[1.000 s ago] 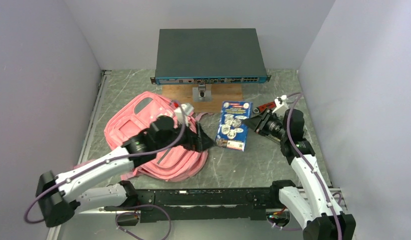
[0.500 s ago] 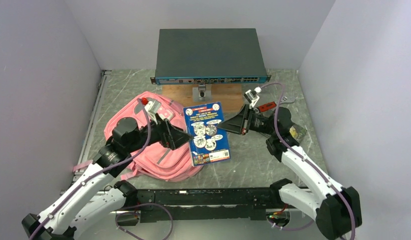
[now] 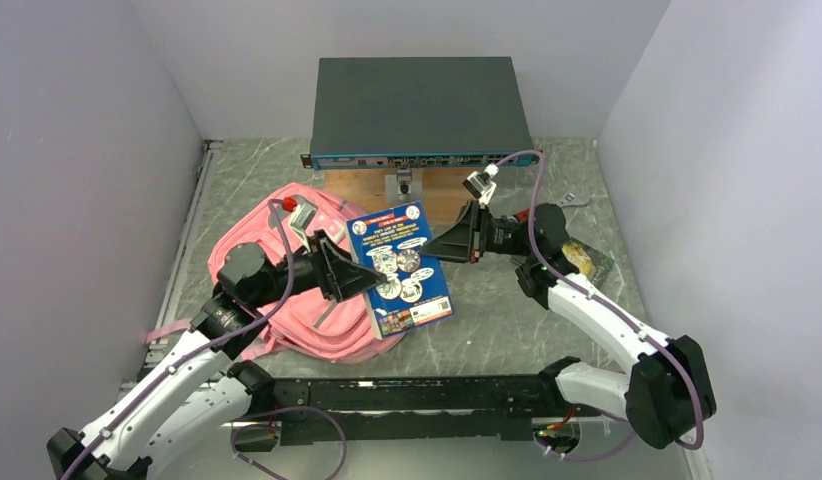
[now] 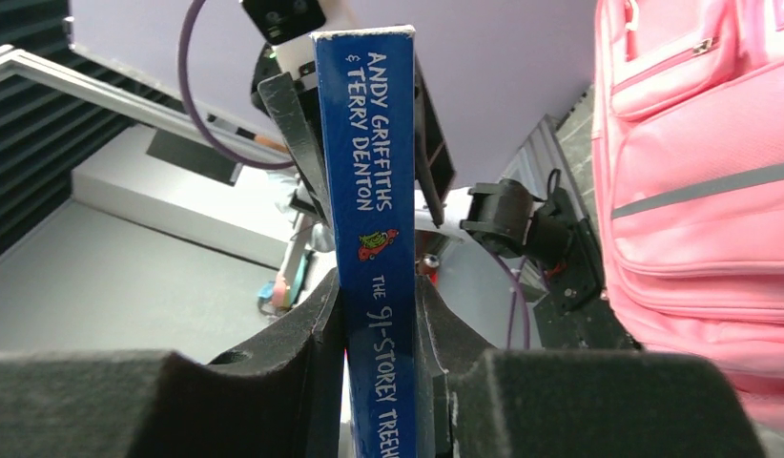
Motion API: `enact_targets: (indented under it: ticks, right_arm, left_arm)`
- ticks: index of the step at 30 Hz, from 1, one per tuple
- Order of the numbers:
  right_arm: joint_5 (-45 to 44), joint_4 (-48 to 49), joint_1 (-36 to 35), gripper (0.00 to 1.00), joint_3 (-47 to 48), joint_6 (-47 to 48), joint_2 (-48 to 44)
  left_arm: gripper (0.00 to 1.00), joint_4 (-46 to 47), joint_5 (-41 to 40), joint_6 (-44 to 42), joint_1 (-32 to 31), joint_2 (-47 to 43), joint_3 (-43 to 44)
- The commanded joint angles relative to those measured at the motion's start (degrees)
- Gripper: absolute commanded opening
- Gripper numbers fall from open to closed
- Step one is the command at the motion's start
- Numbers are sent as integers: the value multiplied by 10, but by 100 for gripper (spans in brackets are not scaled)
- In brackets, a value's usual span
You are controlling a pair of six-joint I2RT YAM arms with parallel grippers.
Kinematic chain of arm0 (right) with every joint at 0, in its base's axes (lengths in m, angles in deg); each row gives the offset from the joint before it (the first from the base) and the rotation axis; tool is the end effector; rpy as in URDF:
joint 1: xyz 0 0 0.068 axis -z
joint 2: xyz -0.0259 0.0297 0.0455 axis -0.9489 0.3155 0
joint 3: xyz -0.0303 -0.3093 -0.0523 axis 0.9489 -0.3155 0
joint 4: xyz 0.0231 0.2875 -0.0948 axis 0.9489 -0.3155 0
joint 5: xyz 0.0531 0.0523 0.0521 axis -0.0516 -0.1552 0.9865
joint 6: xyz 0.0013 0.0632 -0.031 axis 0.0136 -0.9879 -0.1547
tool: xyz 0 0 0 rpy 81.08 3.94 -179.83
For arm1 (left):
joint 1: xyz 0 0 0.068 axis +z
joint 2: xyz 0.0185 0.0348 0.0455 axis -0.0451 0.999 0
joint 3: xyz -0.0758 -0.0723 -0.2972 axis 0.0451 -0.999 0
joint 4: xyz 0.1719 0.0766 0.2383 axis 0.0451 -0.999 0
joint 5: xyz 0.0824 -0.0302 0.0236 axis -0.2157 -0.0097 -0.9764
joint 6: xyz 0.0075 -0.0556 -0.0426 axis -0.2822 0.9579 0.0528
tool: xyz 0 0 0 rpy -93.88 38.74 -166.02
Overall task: Pack the student bag
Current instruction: Place the book in the student bag.
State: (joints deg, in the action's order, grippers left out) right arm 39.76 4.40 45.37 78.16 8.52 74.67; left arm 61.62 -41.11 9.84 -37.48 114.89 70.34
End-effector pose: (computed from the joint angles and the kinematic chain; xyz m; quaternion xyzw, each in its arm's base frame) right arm 0.2240 0.1653 0.3454 -0.1153 0.6399 0.7368 0.1853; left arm 0.1425 -0.1394 0.3669 0.1387 0.6692 -0.6192 0.3867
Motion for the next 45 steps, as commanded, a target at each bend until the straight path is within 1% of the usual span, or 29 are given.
enact_targets:
  ticks: [1,2,4,5,6,7,8,9,11,13,15,18,21,23,24,25,28,34,37,39,40,41,42,44,45]
  right_arm:
    - [-37,-210,-8,14,82,155,-33]
    - [-44,-221,-10,18,84,165,-35]
    - [-47,-197,-12,24,78,144,-32]
    - [-53,-184,-16,31,74,131,-30]
    - [-63,-170,-21,37,67,114,-31]
    - [-82,-156,-27,47,56,101,-33]
    - [-106,-137,-35,58,33,88,-39]
    - [-133,-115,-47,66,13,75,-44]
    - [-191,-59,-78,76,-23,49,-49]
    - [-250,-9,-113,81,-55,32,-52]
    - [-305,21,-152,85,-74,39,-57]
    - [-393,34,-208,87,-84,57,-64]
    - [-480,87,-254,87,-94,55,-61]
    - [-542,94,-274,85,-97,60,-65]
    - [-568,83,-281,84,-97,57,-69]
    - [-583,77,-287,83,-96,50,-69]
    - [-617,116,-289,78,-98,37,-53]
    - [-620,128,-289,49,-73,5,-14]
    - [-627,123,-288,37,-72,0,-9]
    - [-632,112,-288,26,-74,4,-14]
    - [-637,109,-287,18,-79,4,-19]
    - [-644,105,-287,10,-84,4,-25]
    - [-650,101,-284,1,-90,3,-33]
    - [-653,74,-276,0,-101,11,-55]
    - [-649,40,-268,0,-108,20,-72]
  left_arm:
    - [47,-45,-74,-30,6,-26,26]
    - [40,-51,-91,-30,7,-32,24]
    - [34,-50,-111,-21,9,-38,21]
    - [30,-41,-115,-15,10,-38,20]
    - [24,-31,-121,-10,11,-37,19]
    - [16,-23,-131,-4,11,-38,17]
    - [3,-16,-148,5,11,-41,14]
    - [0,-3,-164,15,11,-45,8]
    - [0,45,-193,36,12,-54,-8]
    - [0,108,-213,56,12,-63,-27]
    - [0,149,-241,77,11,-69,-42]
    - [0,222,-288,123,12,-74,-72]
    - [0,279,-325,162,12,-75,-104]
    - [0,296,-343,170,11,-79,-117]
    - [0,303,-345,176,12,-80,-122]
    - [0,314,-346,183,11,-79,-130]
    - [0,360,-346,213,11,-72,-151]
    - [0,376,-346,215,11,-55,-162]
    - [0,332,-343,191,12,-62,-160]
    - [0,291,-327,168,12,-63,-151]
    - [4,276,-318,162,12,-64,-151]
    - [11,256,-309,158,12,-64,-149]
    - [23,222,-300,156,11,-66,-146]
    - [52,116,-295,152,11,-75,-128]
    - [62,60,-294,142,11,-79,-118]
